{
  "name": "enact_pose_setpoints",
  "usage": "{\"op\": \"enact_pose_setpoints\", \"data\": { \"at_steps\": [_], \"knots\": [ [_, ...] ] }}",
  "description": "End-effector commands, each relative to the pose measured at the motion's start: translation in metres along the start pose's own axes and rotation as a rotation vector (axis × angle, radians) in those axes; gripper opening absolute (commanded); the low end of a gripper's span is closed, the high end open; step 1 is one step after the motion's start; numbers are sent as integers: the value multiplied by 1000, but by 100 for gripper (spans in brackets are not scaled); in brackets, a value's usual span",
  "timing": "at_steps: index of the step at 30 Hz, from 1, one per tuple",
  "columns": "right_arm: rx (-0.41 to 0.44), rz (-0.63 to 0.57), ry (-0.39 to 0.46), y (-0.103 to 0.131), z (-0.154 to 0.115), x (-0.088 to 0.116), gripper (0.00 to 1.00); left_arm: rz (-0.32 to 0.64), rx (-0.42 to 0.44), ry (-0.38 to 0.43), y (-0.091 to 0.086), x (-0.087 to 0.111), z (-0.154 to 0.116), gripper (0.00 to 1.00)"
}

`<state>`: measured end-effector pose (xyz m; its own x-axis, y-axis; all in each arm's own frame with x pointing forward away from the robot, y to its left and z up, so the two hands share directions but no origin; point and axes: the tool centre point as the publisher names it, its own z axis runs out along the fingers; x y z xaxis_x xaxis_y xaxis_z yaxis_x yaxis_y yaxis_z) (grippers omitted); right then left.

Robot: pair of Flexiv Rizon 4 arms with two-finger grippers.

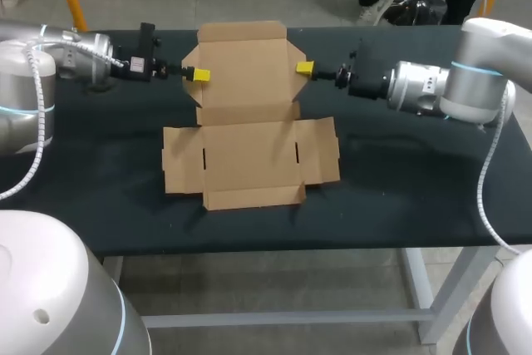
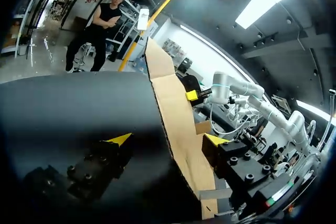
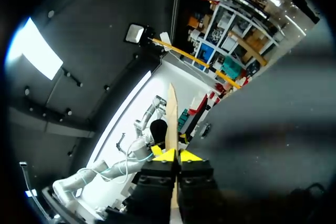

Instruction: Assemble the packaging by folding the flat box into shape, placing the metal phone stand inside, and closing the box properly

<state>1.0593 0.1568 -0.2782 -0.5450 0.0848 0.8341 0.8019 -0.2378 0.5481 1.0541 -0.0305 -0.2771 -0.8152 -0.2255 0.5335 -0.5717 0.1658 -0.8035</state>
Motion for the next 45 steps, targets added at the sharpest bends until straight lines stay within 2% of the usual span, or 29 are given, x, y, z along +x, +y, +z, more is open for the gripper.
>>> {"op": "enact_pose_setpoints", "data": {
  "at_steps": [1,7,10,14,18,21,30,34,38,39,40,41,42,45],
  "knots": [
    [-1,-4,20,1,3,-5,0,5,0,87,-2,-6,4,79],
    [-3,-11,30,2,6,-6,0,12,4,108,-4,-7,9,77],
    [-5,-14,33,2,7,-6,0,15,9,114,-5,-7,10,72],
    [-12,-23,36,3,9,-6,0,21,13,124,-7,-6,12,69],
    [-13,-28,35,3,11,-5,0,25,13,131,-8,-5,14,63],
    [-14,-31,34,3,11,-5,0,29,13,135,-9,-5,15,50],
    [-19,-38,38,3,13,-4,0,38,16,145,-10,-4,19,40],
    [-24,-41,42,4,12,-4,0,42,22,150,-11,-3,19,32],
    [-30,-43,47,3,12,-3,0,47,31,155,-11,-2,20,29],
    [-30,-43,48,3,12,-3,0,48,32,156,-11,-2,21,27],
    [-31,-43,49,3,12,-4,0,50,33,158,-11,-2,21,20],
    [-32,-44,50,3,12,-4,0,51,34,159,-11,-2,21,5],
    [-32,-44,51,3,12,-4,0,55,37,162,-11,-1,22,0],
    [-34,-47,54,3,11,-3,0,62,42,165,-12,0,22,0]
  ]
}}
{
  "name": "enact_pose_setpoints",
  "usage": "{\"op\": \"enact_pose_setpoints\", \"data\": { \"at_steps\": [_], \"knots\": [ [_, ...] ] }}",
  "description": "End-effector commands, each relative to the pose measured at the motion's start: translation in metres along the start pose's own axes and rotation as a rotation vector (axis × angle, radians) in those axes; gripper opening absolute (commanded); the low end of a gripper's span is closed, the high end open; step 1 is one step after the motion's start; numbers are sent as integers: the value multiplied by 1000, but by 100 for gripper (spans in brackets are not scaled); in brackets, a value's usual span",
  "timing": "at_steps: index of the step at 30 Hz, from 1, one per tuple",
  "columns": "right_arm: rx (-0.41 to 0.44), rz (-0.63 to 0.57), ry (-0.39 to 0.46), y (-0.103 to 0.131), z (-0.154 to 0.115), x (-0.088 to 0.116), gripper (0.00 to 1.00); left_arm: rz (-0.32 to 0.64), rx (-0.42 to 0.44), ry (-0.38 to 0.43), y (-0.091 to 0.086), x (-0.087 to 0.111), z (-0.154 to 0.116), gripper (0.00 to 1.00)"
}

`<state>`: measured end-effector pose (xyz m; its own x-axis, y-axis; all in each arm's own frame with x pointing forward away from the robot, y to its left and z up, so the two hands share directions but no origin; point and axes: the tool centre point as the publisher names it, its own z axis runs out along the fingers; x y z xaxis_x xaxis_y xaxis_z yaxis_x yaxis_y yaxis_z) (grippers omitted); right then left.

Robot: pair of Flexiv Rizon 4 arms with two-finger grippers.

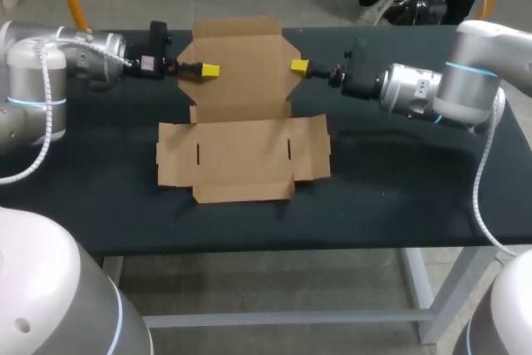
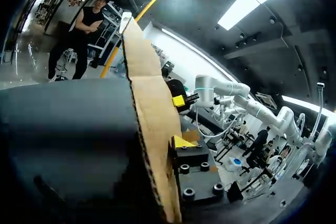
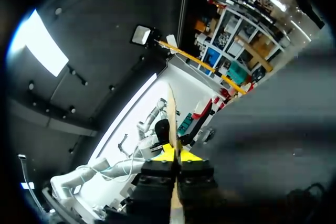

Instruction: Assemble the packaging by folding the flat box into shape, placing the metal phone stand inside, and closing the box properly

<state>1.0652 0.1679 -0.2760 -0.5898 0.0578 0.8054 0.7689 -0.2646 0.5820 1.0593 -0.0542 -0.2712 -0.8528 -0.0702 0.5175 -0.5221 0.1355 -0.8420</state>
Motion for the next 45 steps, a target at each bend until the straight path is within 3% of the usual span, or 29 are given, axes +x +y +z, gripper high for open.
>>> {"op": "enact_pose_setpoints", "data": {
  "at_steps": [1,7,9,15,16,17,35,37,40,45],
  "knots": [
    [-5,-3,15,0,-1,-2,0,7,3,17,0,-4,0,0],
    [-7,-3,24,1,-4,0,0,19,2,25,-2,-3,1,0],
    [-6,-4,25,1,-5,2,18,22,-1,27,-2,-3,2,0],
    [2,-17,12,4,-10,7,53,27,-10,29,-5,-3,2,0],
    [3,-20,8,5,-12,9,64,28,-11,29,-5,-3,1,0],
    [5,-25,2,6,-14,11,65,28,-12,29,-6,-4,1,0],
    [-9,-135,-166,5,-66,49,35,74,-18,21,-33,-13,1,0],
    [-12,-142,-178,3,-72,52,28,82,-21,15,-37,-13,2,0],
    [-15,-158,-199,-2,-78,57,0,94,-20,-2,-42,-13,3,0],
    [-14,-197,-236,-9,-92,67,0,122,-18,-23,-51,-13,5,0]
  ]
}}
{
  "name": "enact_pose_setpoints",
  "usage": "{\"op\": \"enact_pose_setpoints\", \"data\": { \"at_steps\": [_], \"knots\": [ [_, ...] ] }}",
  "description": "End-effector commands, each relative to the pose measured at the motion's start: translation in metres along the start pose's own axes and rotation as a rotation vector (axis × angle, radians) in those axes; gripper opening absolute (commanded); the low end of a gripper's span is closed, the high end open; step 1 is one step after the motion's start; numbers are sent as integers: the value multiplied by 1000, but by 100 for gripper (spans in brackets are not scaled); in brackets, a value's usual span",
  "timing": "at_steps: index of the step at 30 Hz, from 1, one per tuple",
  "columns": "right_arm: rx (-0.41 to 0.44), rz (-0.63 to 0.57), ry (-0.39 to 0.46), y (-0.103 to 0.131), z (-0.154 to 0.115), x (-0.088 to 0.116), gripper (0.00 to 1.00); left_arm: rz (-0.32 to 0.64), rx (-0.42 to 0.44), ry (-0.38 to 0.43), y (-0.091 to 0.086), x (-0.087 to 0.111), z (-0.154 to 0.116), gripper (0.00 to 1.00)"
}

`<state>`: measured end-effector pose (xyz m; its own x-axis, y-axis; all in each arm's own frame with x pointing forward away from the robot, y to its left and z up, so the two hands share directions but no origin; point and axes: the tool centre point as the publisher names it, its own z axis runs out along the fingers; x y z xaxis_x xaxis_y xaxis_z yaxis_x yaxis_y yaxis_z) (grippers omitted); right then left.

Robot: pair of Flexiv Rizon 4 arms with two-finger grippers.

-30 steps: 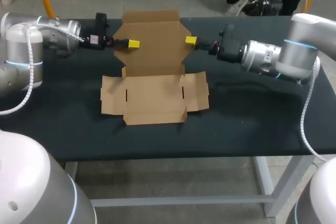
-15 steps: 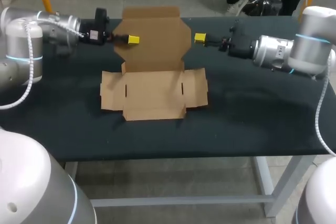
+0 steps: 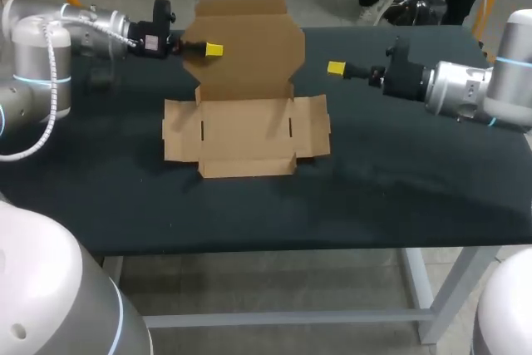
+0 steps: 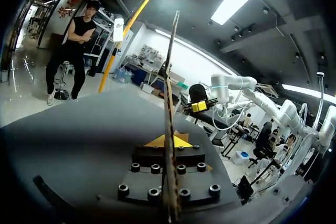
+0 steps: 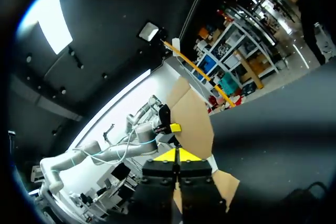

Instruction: Assemble the packaging by folding the flat box into shape, placing the metal phone stand inside, and closing the box properly

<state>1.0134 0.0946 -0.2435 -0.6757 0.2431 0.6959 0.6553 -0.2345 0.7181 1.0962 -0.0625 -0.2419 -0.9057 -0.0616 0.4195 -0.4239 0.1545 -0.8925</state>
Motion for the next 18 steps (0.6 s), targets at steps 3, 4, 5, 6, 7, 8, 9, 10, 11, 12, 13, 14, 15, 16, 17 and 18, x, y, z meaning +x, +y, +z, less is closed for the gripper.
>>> {"op": "enact_pose_setpoints", "data": {
  "at_steps": [3,4,5,6,7,8,9,10,11,12,13,14,15,16,17,18],
  "knots": [
    [0,-43,-127,-11,-23,21,0,29,-12,-30,-12,3,5,0],
    [2,-52,-144,-13,-25,24,0,36,-15,-32,-14,3,6,0],
    [1,-59,-156,-15,-28,26,0,39,-15,-32,-16,3,7,0],
    [-9,-65,-172,-17,-31,29,0,45,-19,-33,-18,3,7,0],
    [-25,-70,-195,-18,-34,32,0,51,-21,-43,-20,3,8,0],
    [-38,-74,-218,-20,-36,34,0,53,-22,-43,-21,4,8,0],
    [-50,-78,-249,-22,-38,37,0,60,-20,-42,-22,4,8,0],
    [-50,-78,-249,-22,-38,37,0,64,-19,-45,-23,5,8,0],
    [-50,-78,-249,-22,-38,37,0,64,-19,-45,-23,5,8,0],
    [-50,-78,-249,-22,-38,37,0,64,-19,-45,-23,5,8,0],
    [-50,-78,-249,-22,-38,37,0,64,-19,-45,-23,5,8,0],
    [-50,-78,-249,-22,-38,37,0,64,-19,-45,-23,5,8,0],
    [-50,-78,-249,-22,-38,37,0,64,-19,-45,-23,5,8,0],
    [-50,-78,-249,-22,-38,37,0,64,-19,-45,-23,5,8,0],
    [-50,-78,-249,-22,-38,37,0,64,-19,-45,-23,5,8,0],
    [-50,-78,-249,-22,-38,37,0,64,-19,-45,-23,5,8,0]
  ]
}}
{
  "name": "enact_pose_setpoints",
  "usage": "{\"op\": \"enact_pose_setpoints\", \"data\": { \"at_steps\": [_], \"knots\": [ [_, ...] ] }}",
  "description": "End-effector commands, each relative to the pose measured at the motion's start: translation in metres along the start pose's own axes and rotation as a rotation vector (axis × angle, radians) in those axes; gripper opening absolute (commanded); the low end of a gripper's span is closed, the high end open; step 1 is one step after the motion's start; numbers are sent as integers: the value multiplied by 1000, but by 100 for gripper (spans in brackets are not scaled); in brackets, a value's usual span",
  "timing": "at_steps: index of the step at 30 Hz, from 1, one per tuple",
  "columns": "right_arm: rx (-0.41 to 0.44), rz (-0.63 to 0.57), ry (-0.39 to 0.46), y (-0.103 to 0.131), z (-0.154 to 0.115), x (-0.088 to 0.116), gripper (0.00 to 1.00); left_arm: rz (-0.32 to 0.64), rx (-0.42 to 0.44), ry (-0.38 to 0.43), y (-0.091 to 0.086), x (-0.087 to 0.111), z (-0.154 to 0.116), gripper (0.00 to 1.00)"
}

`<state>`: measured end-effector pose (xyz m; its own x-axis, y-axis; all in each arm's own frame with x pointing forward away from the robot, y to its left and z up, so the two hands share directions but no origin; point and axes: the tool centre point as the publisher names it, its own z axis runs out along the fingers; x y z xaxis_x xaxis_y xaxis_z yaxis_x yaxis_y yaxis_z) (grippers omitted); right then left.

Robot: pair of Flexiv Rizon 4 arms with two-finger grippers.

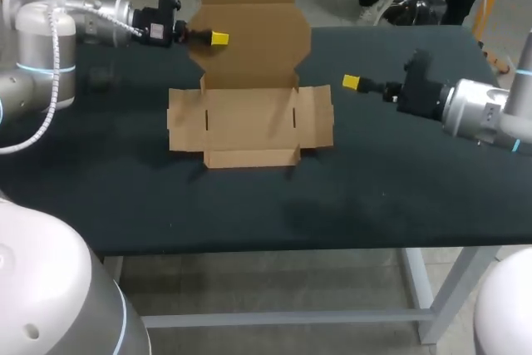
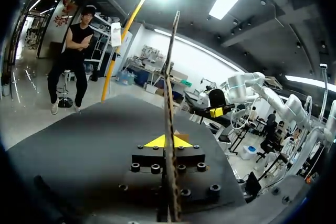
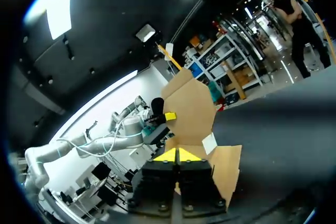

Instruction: Assemble the packaging by folding the flat box into shape, placing the metal phone stand inside, and closing the box properly

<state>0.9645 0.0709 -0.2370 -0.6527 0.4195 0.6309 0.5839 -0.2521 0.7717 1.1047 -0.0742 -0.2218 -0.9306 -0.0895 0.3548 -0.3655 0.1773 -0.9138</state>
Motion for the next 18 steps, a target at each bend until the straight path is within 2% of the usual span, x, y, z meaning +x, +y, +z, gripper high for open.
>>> {"op": "enact_pose_setpoints", "data": {
  "at_steps": [1,13,18],
  "knots": [
    [1,-2,-76,0,-1,5,0,0,-1,-6,0,3,-1,0],
    [1,-2,-76,0,-1,5,0,0,-1,-6,0,3,-1,0],
    [12,-142,-95,1,1,23,0,26,0,-12,-7,6,2,0]
  ]
}}
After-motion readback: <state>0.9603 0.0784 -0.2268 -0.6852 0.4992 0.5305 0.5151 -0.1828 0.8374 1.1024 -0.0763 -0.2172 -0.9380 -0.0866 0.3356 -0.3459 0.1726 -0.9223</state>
